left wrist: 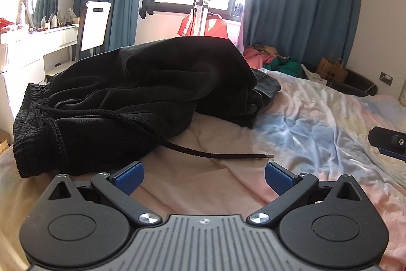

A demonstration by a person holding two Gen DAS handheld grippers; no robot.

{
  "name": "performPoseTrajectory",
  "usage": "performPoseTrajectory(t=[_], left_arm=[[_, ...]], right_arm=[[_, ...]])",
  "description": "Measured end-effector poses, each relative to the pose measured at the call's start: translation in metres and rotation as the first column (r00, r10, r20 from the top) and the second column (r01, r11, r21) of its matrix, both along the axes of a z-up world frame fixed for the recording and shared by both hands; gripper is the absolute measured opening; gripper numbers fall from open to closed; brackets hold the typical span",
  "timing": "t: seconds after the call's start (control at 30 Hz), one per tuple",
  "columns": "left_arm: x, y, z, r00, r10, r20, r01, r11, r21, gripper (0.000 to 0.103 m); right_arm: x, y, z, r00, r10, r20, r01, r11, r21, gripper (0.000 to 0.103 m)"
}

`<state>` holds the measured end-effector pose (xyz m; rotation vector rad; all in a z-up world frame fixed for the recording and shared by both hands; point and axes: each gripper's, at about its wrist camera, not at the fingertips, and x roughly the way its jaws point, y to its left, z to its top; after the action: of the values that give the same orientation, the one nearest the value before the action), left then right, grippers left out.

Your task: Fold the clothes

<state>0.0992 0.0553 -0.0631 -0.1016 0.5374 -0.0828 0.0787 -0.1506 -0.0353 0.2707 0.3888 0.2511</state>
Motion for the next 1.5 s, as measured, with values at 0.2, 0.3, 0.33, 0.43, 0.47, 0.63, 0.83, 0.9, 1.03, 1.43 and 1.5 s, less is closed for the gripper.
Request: performPoseTrajectory(t=[0.2,0.3,0.33,0.43,0.47,0.63,0.83,0.9,1.03,1.43,1.5], left_arm=[[0.0,-0.002,-0.006,1.0,0.008,-0.026,-0.007,1.0,0.005,0.103],[0.001,-0.005,-0.01,0.999,0.014,-0.045,-0.014,1.0,0.009,0.103],[0.002,-0.006,-0.012,0.999,0.014,-0.053,-0.013,1.0,0.012,0.103],[0.011,-0.01,-0.019,0.997,0.008,-0.076,-0.006,1.0,0.022,0.103],[0.014,-0.011,-0.021,0.996,0.006,-0.084,-0.003,1.0,0.025,0.103],[0.048,-0.02,-0.039,0.987,-0.017,-0.162,0.024,0.999,0.046,0.103],[0.108,-0.025,-0.056,0.986,0.008,-0.168,-0.005,1.0,0.019,0.099],[0.131,-0.024,-0.059,0.989,0.011,-0.149,-0.017,0.999,-0.041,0.098],[0.183,-0.026,-0.067,0.989,0.084,-0.126,-0.1,0.986,-0.132,0.099],[0.276,-0.095,-0.076,0.996,0.074,-0.053,-0.084,0.977,-0.198,0.089],[0.286,-0.098,-0.081,0.985,0.162,-0.059,-0.171,0.964,-0.205,0.083]], right_arm=[[-0.002,-0.001,0.001,1.0,-0.003,-0.009,0.003,1.0,0.006,0.081],[-0.002,-0.003,0.001,1.0,-0.013,-0.024,0.013,1.0,0.015,0.081],[-0.002,-0.004,0.002,1.0,-0.014,-0.027,0.015,1.0,0.017,0.081],[-0.003,-0.006,0.003,0.999,-0.019,-0.032,0.02,0.999,0.026,0.081],[-0.002,-0.008,0.003,0.999,-0.023,-0.037,0.025,0.999,0.031,0.081],[0.001,-0.016,0.001,0.997,-0.038,-0.07,0.042,0.998,0.054,0.081],[0.009,-0.034,-0.006,0.989,-0.07,-0.128,0.085,0.99,0.114,0.081],[0.013,-0.044,-0.01,0.985,-0.082,-0.149,0.105,0.982,0.154,0.081],[0.027,-0.066,-0.023,0.973,-0.101,-0.207,0.156,0.951,0.266,0.081],[0.083,-0.102,-0.075,0.915,-0.118,-0.386,0.301,0.838,0.456,0.082],[0.09,-0.101,-0.082,0.908,-0.108,-0.405,0.302,0.84,0.451,0.082]])
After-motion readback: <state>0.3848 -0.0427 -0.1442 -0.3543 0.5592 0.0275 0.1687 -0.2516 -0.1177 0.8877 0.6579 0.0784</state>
